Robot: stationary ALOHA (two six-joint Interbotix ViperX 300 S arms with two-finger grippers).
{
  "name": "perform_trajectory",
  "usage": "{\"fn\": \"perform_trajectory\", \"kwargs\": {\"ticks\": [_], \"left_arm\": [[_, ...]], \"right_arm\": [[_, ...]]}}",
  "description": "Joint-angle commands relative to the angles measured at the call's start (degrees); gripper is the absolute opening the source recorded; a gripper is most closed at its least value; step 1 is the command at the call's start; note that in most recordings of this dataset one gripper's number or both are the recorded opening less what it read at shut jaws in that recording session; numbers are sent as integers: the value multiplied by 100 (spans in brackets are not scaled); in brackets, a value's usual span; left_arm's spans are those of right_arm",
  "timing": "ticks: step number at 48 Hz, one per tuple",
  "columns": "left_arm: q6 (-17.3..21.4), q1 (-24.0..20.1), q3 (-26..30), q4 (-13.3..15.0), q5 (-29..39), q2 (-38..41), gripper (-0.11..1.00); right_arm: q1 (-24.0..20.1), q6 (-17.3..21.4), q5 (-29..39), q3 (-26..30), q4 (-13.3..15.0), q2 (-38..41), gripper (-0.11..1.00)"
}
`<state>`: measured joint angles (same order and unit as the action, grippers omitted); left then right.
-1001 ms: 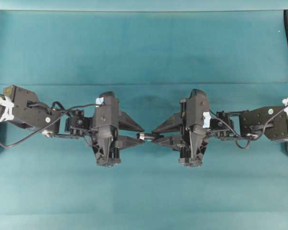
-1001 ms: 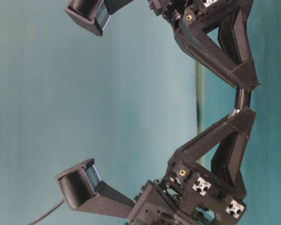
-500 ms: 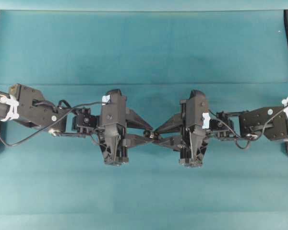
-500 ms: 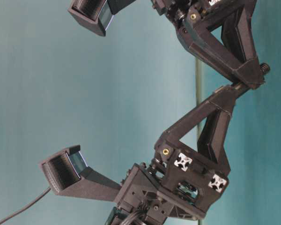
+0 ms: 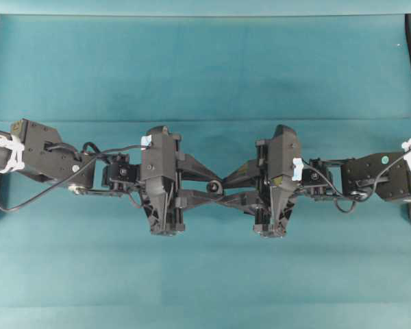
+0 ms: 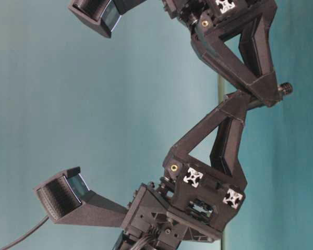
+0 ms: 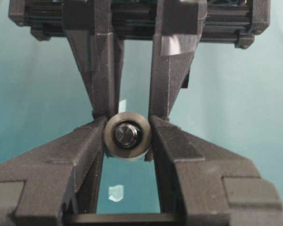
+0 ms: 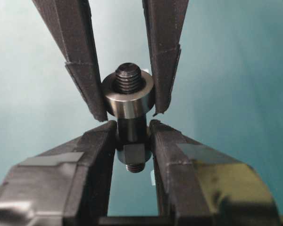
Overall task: Insert the washer onto the shaft with both hands.
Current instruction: 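Push the washer with the left gripper onto the shaft's upper thread, then slide the washer down the shaft to its shoulder, then open left gripper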
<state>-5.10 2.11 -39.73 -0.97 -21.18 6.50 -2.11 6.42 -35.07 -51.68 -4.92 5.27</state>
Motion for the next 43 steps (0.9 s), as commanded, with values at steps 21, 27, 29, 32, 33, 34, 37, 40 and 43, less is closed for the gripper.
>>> {"fn": "perform_trajectory", "kwargs": {"ticks": [21,27,29,32,33,34,37,40,43], "left_arm": [[-9,97,-18,-18,132,9,36],[0,88,35,-18,141,26,36],[0,70,44,-18,158,26,36],[0,70,44,-18,176,26,36],[0,70,44,-18,176,26,36],[0,70,35,-18,176,18,36],[-9,70,44,-18,176,26,36],[-18,62,53,-18,176,26,36],[-44,53,53,-18,176,26,36]], "right_arm": [[70,35,-220,88,-53,-105,0],[70,35,-193,79,-53,-114,0],[70,35,-185,79,-53,-114,0],[70,35,-176,79,-53,-105,0],[70,35,-185,88,-53,-105,0],[70,35,-185,79,-53,-114,0],[70,35,-176,88,-53,-105,0],[70,35,-167,79,-62,-105,0],[70,35,-158,79,-62,-114,0]]}}
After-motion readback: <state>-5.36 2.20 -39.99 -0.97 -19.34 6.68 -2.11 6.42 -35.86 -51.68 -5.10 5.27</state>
